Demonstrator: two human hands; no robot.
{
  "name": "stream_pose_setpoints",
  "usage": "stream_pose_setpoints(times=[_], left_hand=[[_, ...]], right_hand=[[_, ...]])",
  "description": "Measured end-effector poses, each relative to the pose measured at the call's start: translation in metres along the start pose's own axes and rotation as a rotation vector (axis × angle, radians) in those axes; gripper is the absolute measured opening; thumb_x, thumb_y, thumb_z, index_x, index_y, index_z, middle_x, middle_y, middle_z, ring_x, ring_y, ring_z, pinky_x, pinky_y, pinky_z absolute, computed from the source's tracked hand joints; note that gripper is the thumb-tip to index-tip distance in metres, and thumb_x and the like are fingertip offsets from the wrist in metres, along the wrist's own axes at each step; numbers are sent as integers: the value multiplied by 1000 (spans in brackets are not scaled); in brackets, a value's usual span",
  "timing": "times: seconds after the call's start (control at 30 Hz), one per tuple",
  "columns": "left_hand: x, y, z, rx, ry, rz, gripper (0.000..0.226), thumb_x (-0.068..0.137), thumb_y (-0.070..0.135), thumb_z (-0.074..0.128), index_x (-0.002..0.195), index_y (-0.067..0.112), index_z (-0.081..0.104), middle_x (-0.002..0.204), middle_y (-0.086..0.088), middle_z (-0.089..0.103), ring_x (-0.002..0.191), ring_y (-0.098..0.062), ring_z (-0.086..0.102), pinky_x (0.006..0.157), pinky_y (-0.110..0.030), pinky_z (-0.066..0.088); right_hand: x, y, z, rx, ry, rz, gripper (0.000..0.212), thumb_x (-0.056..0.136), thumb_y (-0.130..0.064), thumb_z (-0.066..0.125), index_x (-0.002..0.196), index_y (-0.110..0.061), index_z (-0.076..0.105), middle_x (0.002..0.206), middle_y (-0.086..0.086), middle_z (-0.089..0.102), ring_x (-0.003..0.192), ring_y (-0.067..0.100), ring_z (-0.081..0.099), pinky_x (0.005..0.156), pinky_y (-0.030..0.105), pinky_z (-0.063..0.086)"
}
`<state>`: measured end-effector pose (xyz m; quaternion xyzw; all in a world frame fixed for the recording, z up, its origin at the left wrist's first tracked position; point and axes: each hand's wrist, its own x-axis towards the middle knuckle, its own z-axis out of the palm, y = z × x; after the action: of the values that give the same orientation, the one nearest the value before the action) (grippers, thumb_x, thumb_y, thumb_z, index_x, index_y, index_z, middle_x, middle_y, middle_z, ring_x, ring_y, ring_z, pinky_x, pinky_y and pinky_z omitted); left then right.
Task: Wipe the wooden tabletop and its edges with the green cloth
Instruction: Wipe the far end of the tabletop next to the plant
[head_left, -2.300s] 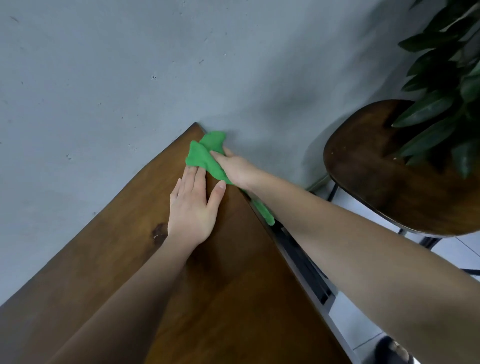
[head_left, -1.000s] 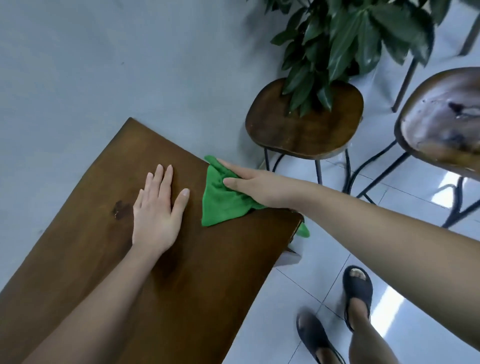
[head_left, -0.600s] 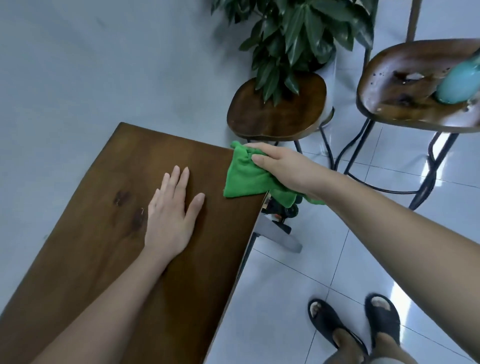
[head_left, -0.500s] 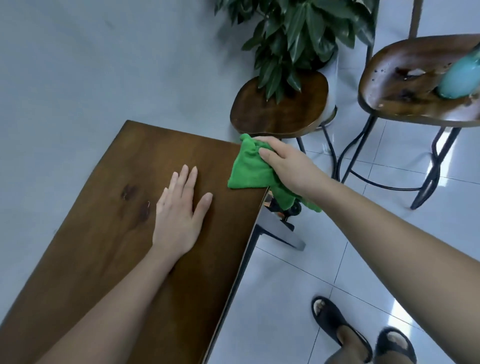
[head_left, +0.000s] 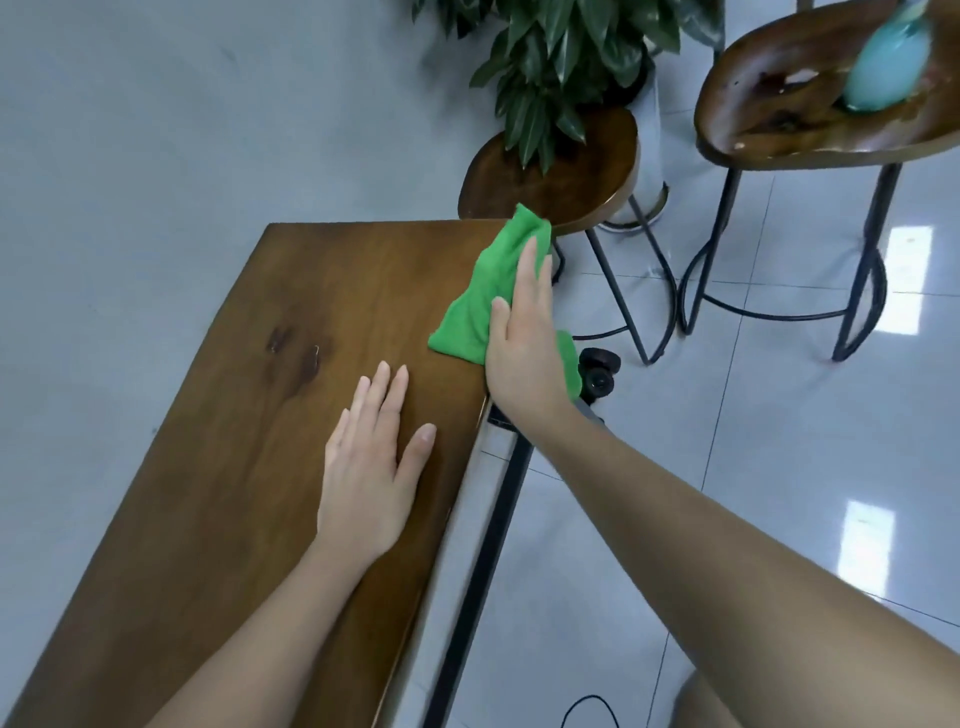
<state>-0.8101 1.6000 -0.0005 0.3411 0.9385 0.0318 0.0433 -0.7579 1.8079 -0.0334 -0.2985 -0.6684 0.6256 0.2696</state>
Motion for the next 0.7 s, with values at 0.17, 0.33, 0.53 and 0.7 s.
stream_pose_setpoints(times=[0.17, 0.33, 0.53, 0.7], left_hand=[[-38, -5, 5, -1, 10, 9, 74, 113, 75, 17, 178, 39, 12, 185, 20, 4, 171, -5, -2, 139, -49, 9], [-41, -4, 5, 6, 30, 33, 68, 116, 68, 17, 178, 40, 14, 185, 21, 6, 171, -4, -1, 139, -51, 13], [-37, -4, 5, -12, 35, 21, 69, 115, 70, 20, 177, 42, 16, 185, 23, 7, 170, -1, -1, 139, -55, 15], [-36, -4, 4, -13, 31, 28, 69, 113, 73, 18, 176, 46, 12, 184, 24, 5, 170, -1, -1, 139, -56, 14]], right_hand=[[-106, 7, 33, 97, -40, 48, 79, 117, -12, 44, 177, -29, -5, 187, -4, -7, 156, -21, -14, 107, -8, 7], [-126, 11, 37, 353, -89, 145, 105, 103, -2, 54, 175, -45, -8, 184, -23, -3, 164, -10, 3, 121, 10, 21], [-49, 2, 34, 293, 24, 176, 92, 111, -7, 50, 177, -28, -10, 187, -3, -1, 161, -5, 6, 108, -6, 8], [38, 0, 13, 252, 64, 168, 91, 113, -13, 48, 176, -27, -16, 186, 6, 7, 163, 25, 33, 101, 23, 33]])
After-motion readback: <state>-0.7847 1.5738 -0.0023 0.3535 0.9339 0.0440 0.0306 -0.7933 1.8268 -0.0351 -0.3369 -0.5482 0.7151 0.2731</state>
